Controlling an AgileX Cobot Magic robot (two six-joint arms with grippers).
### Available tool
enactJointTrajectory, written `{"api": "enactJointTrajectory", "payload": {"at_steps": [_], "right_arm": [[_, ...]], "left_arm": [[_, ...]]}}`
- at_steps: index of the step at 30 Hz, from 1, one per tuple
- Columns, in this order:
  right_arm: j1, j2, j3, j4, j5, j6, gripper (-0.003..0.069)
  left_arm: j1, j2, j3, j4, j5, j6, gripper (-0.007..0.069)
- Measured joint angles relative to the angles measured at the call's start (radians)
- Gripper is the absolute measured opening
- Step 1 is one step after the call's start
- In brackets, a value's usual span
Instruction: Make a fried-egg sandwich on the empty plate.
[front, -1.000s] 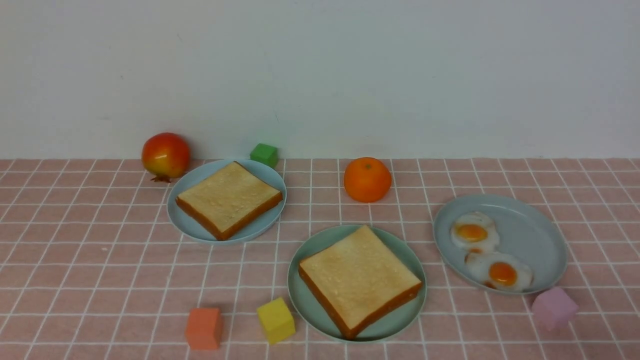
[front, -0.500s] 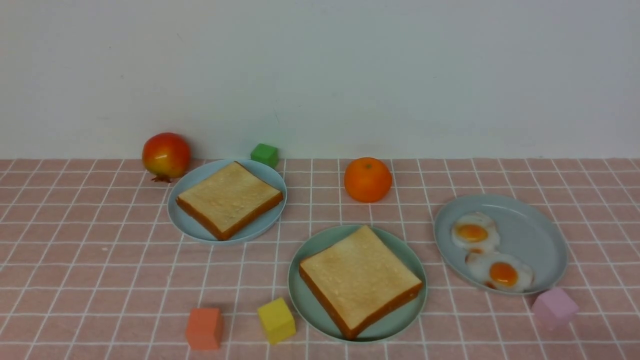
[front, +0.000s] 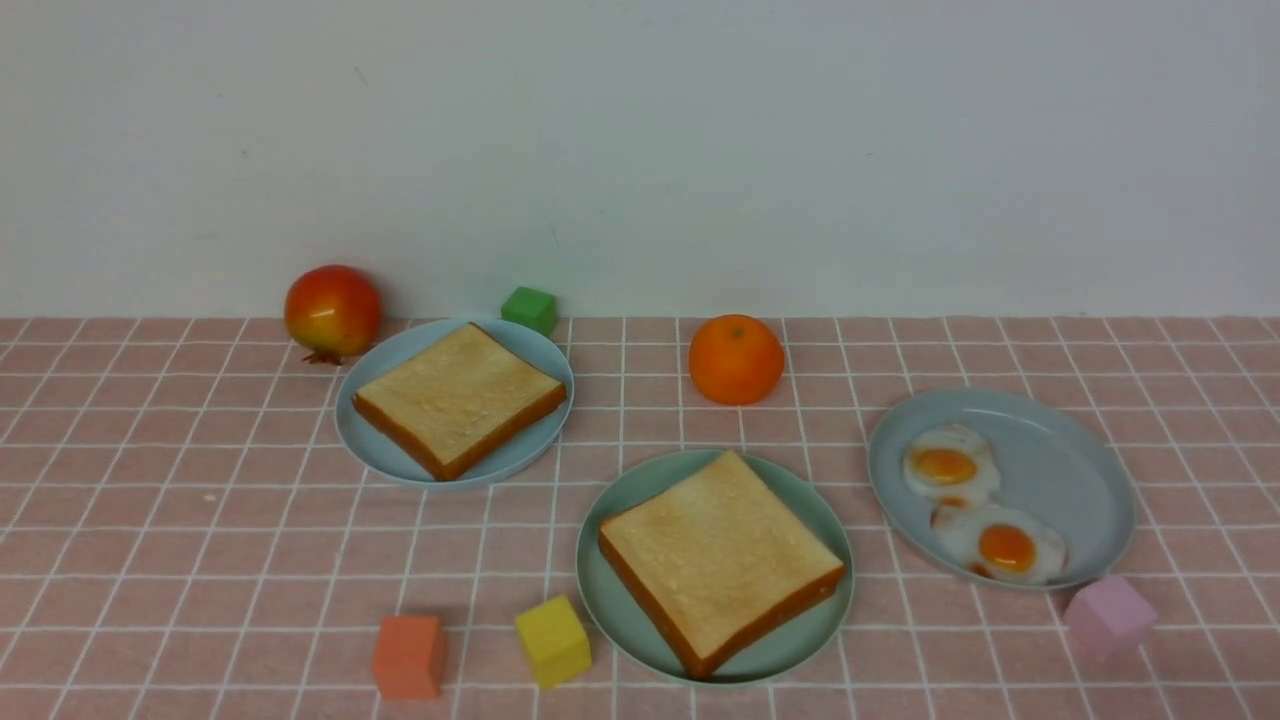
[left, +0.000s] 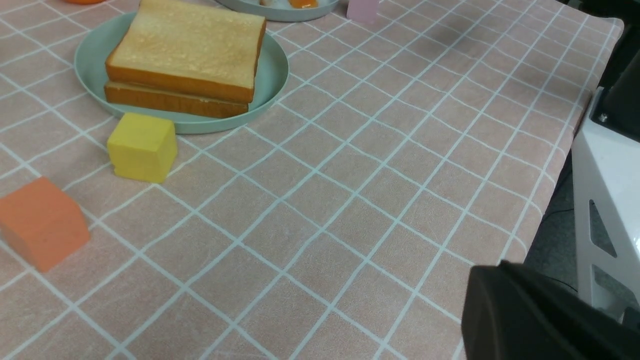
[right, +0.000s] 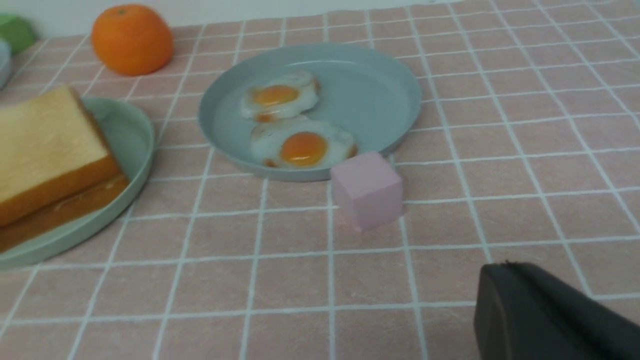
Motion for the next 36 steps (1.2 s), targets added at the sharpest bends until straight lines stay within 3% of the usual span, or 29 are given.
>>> {"api": "enactJointTrajectory", "payload": {"at_steps": [4,26,30,33,36], "right_arm": [[0.0,0.0,0.0,0.029,0.0,-0.05,-0.0007],[-0.001,0.0,0.0,0.029,0.001,-0.055,0.0001],[-0.001,0.0,0.0,0.029,0.001,-0.056,0.0004],[-0.001,0.0,0.0,0.029,0.001,-0.056,0.0008],[-0.002,0.0,0.0,0.029,0.001,-0.056,0.001]], "left_arm": [[0.0,0.0,0.0,0.0,0.0,0.0,0.0013],[0.0,0.0,0.0,0.001,0.0,0.0,0.0023],[0.004,0.0,0.02,0.03,-0.09,0.0,0.0023],[0.061,0.0,0.028,0.098,-0.203,-0.02,0.0022],[0.201,0.0,0.045,0.166,-0.332,-0.079,0.0013]]}}
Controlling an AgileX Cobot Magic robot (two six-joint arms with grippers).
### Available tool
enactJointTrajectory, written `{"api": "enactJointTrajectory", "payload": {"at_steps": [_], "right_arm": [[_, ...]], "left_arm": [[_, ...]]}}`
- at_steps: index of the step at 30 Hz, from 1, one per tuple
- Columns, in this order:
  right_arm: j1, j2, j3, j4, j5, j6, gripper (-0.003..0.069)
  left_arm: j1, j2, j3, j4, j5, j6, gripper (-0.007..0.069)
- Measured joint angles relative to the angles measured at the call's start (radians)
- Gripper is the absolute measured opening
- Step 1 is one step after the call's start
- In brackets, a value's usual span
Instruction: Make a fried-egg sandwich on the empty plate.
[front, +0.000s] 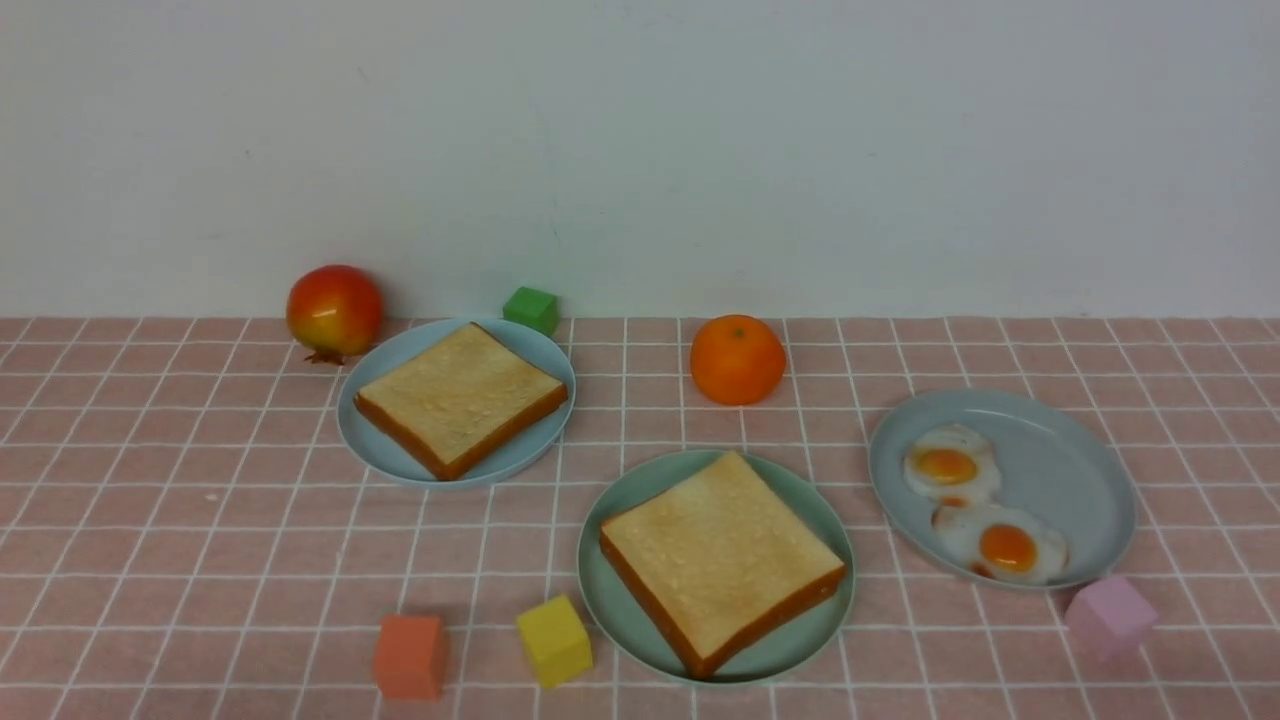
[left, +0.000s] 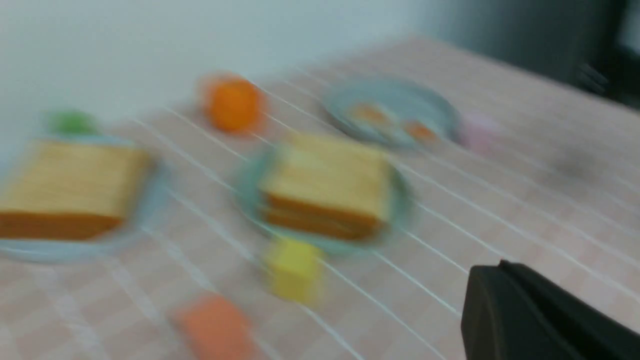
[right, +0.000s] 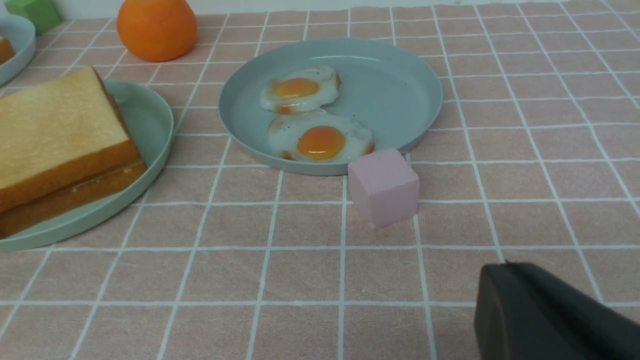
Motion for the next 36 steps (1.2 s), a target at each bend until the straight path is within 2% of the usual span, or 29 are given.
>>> {"api": "enactJointTrajectory", "payload": {"at_steps": [1,2,6,9,14,21,36], "right_arm": [[0.0,0.0,0.0,0.0,0.0,0.0,0.001],[0.0,0.0,0.0,0.0,0.0,0.0,0.0011],[0.0,0.0,0.0,0.0,0.0,0.0,0.0015],[0.0,0.0,0.0,0.0,0.0,0.0,0.0016],[0.0,-0.001,0.0,0.0,0.0,0.0,0.0019],[0.0,-0.001,0.0,0.0,0.0,0.0,0.0025],[0.0,-0.001,0.0,0.0,0.0,-0.011,0.0043]], "left_arm": [[0.041,0.0,0.005,0.012,-0.016,-0.01,0.0013],[0.14,0.0,0.02,0.028,-0.066,-0.029,0.0013],[0.414,0.0,0.088,0.008,-0.109,-0.045,0.0013],[0.519,0.0,0.152,-0.032,-0.094,-0.048,0.0013],[0.568,0.0,0.158,-0.047,0.079,-0.059,0.0013],[0.574,0.0,0.157,-0.051,0.086,-0.116,0.0013],[0.576,0.0,0.157,-0.053,0.085,-0.126,0.0013]]}}
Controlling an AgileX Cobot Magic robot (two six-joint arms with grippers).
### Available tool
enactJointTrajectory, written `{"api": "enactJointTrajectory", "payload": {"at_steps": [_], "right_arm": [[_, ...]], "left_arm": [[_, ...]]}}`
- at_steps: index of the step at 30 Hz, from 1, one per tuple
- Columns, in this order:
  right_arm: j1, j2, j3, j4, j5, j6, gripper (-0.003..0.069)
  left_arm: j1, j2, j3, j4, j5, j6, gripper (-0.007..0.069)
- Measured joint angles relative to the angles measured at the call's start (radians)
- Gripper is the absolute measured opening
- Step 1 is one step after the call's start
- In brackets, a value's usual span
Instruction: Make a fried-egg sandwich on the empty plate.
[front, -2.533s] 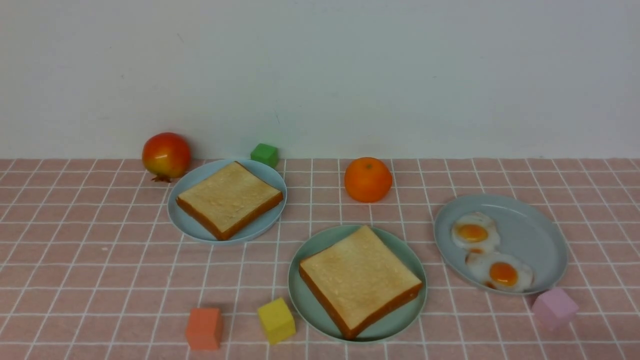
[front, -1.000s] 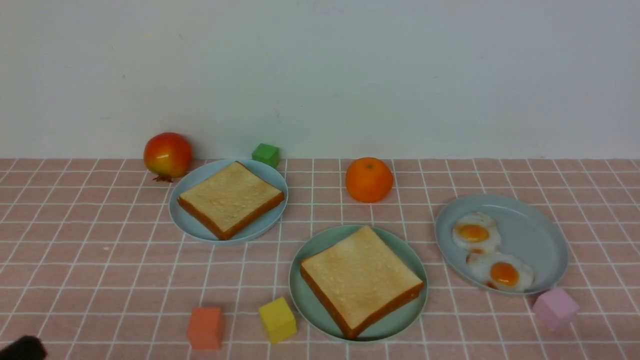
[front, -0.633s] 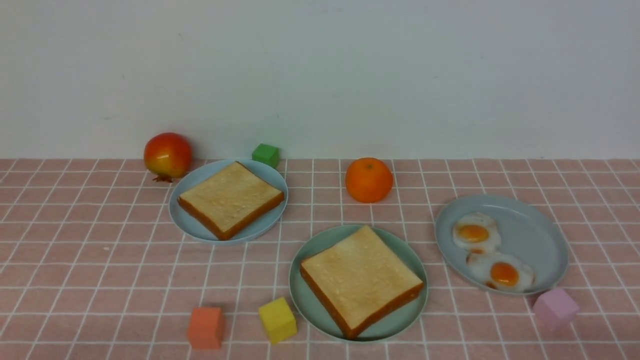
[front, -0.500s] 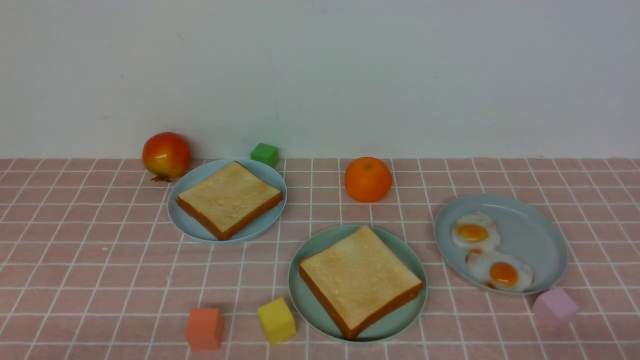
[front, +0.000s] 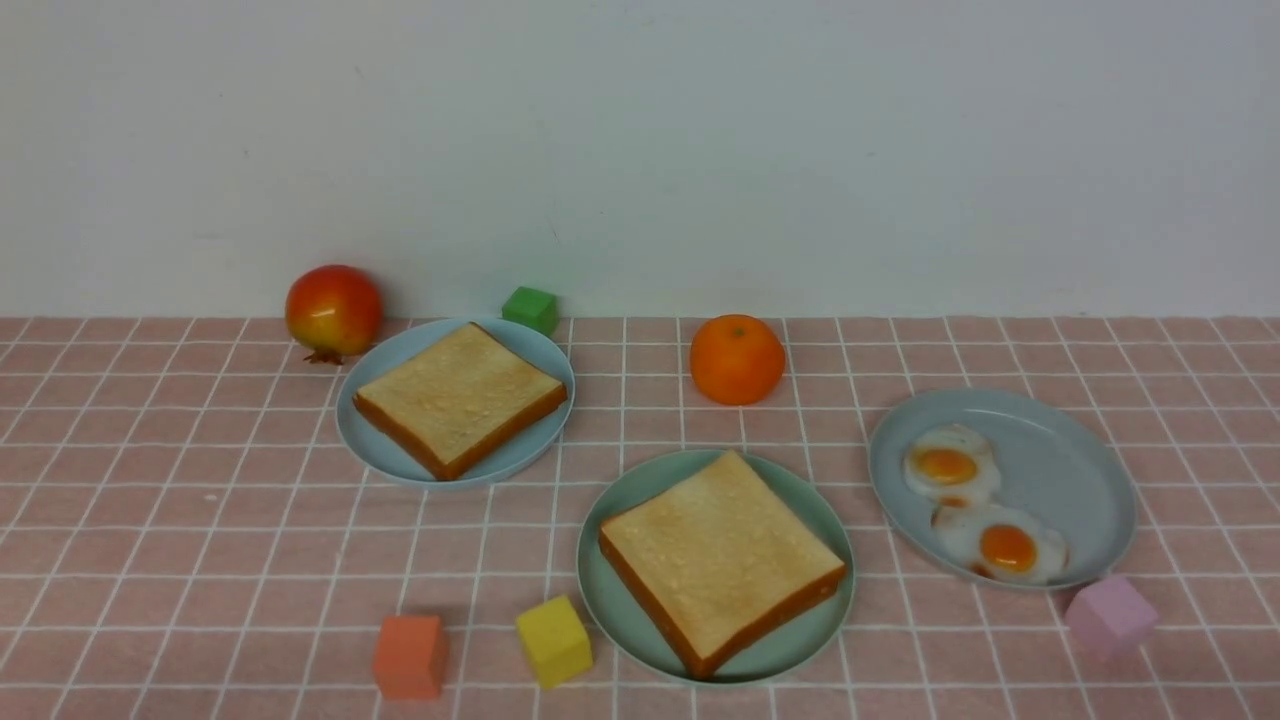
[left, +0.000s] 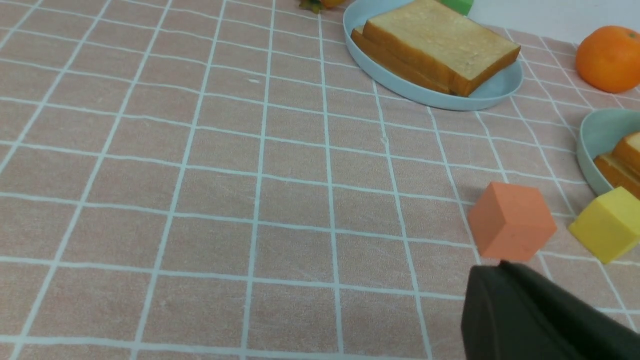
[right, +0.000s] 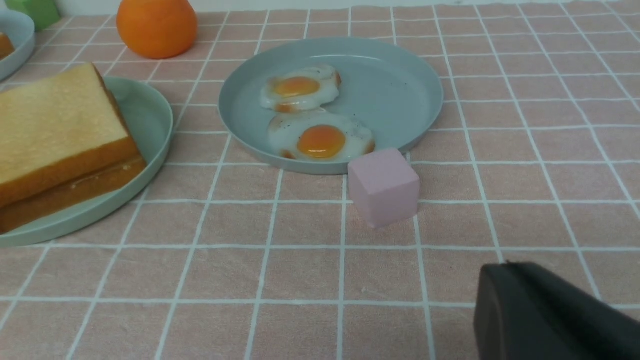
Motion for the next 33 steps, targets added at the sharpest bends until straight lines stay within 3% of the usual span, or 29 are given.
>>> {"api": "enactJointTrajectory", "payload": {"at_steps": [33], "right_arm": [[0.0,0.0,0.0,0.0,0.0,-0.003,0.0099]], "left_arm": [[0.0,0.0,0.0,-0.003,0.0,-0.001,0.0013]]}}
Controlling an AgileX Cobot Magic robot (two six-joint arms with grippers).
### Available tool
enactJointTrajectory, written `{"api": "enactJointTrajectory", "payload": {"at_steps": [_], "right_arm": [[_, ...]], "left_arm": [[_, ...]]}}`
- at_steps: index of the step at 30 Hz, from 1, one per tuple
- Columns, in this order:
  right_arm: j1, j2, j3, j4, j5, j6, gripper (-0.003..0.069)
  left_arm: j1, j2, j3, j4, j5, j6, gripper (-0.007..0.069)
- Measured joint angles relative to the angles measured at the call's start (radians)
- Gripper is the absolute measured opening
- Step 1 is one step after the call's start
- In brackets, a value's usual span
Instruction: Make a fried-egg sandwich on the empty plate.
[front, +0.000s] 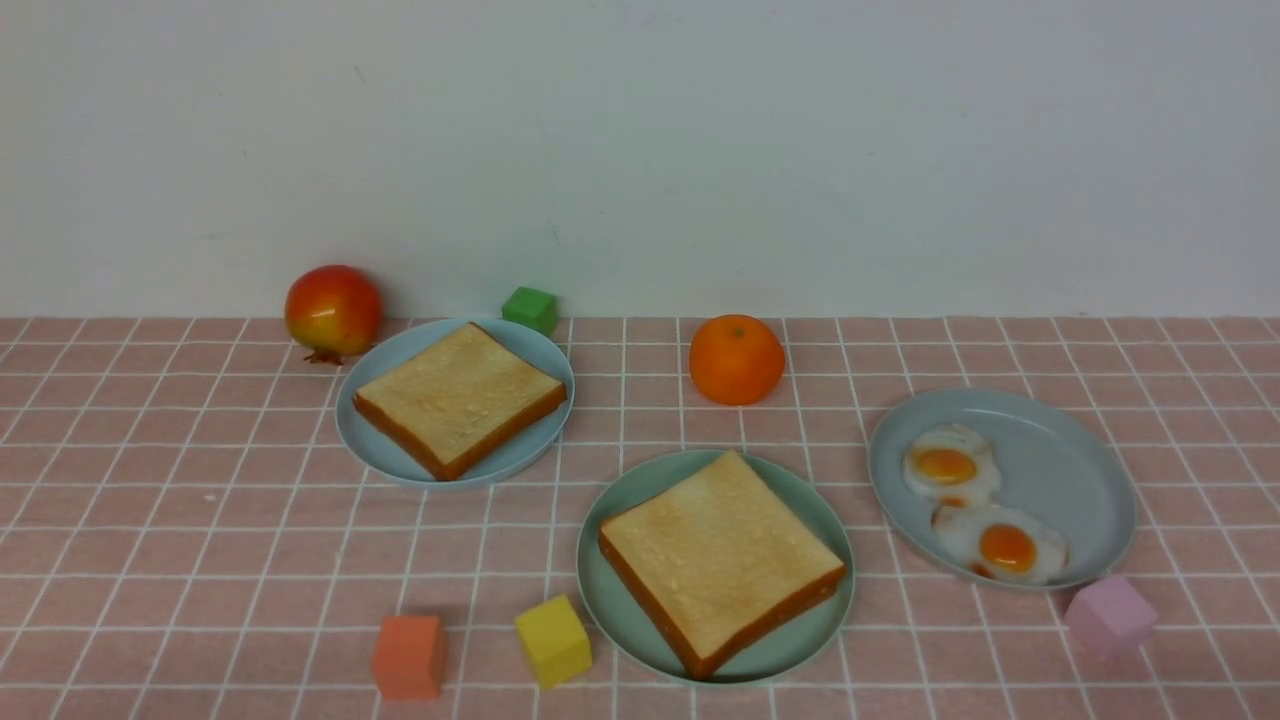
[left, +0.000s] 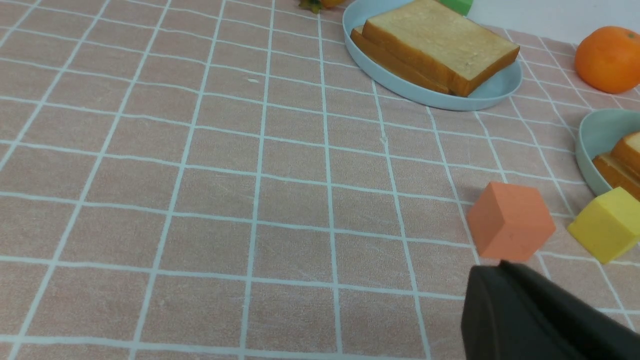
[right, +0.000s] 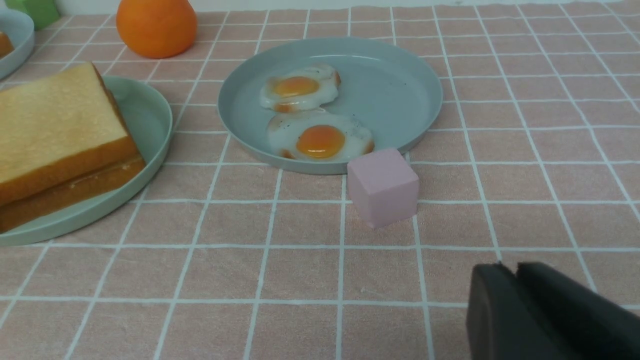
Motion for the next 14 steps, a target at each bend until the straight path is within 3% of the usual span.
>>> {"api": "enactJointTrajectory", "payload": {"at_steps": [14], "right_arm": [[0.0,0.0,0.0,0.0,0.0,0.0,0.0105]], "left_arm": [[0.0,0.0,0.0,0.0,0.0,0.0,0.0013]]}}
